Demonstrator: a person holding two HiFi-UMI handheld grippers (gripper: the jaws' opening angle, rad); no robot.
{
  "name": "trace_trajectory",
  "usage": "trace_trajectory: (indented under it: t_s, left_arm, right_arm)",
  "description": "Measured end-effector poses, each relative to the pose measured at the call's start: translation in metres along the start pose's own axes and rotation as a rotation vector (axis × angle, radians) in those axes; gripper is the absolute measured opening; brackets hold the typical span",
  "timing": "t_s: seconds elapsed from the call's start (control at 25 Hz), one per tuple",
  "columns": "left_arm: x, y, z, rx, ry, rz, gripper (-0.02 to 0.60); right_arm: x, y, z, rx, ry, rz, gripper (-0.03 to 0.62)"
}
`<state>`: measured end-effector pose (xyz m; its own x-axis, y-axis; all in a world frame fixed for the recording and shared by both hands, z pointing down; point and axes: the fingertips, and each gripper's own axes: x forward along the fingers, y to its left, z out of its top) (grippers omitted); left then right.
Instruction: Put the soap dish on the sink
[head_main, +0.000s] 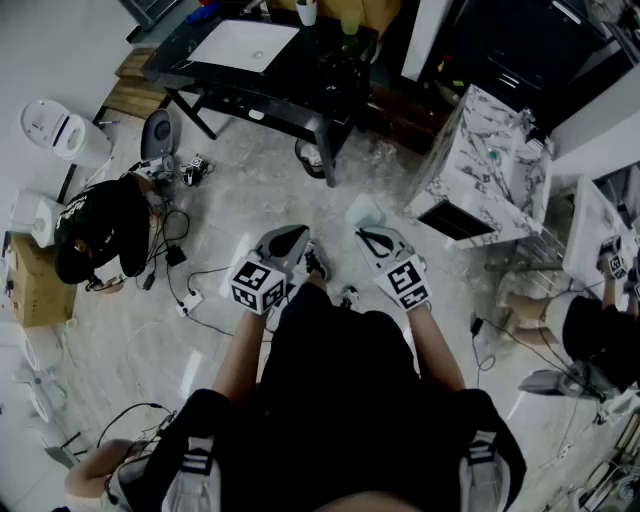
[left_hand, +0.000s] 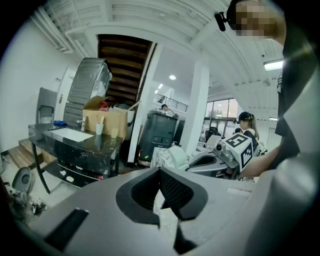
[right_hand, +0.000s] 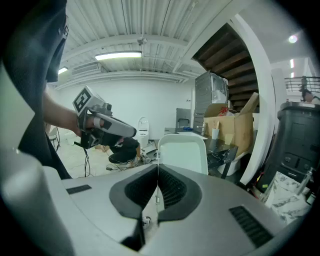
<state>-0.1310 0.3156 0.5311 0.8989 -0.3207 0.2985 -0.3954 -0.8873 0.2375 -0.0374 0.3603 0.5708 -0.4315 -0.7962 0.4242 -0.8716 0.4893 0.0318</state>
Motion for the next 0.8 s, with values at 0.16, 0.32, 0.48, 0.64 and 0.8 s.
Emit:
trace_trajectory:
  t_s: [0.16,0.32,0.48,0.64,0.8]
  left_arm:
    - [-0.003,0.003,0.001,0.005,-0.001,0.003,-0.002]
    - [0.0,0.0,0.002,-0.002,-0.006,-0.006,-0.002]
    - [0.001,0.002,0.004,-0.002,-0.009,-0.012,-0.002]
    - [0.003,0.005,0.003,-0.004,-0.006,-0.013,-0.002]
    - [0.008,0.014,0.002,0.002,-0.004,-0.007,-0.002]
  right_arm:
    - [0.003,0.002,0.0,-0.018,-0.011,0.01,-0.002]
    - [-0.004,0.002,0.0,0.006,-0.003,-0.002,-0.002]
    - [-0.002,0.004,-0.002,-0.013,0.014,0.005,-0.002]
    - [0.005,0.005,0.0,-0.055,0.012,0.022,-0.002]
    - [0.012,0.001,-0.001,-0.031,0.024,0.024,-0.002]
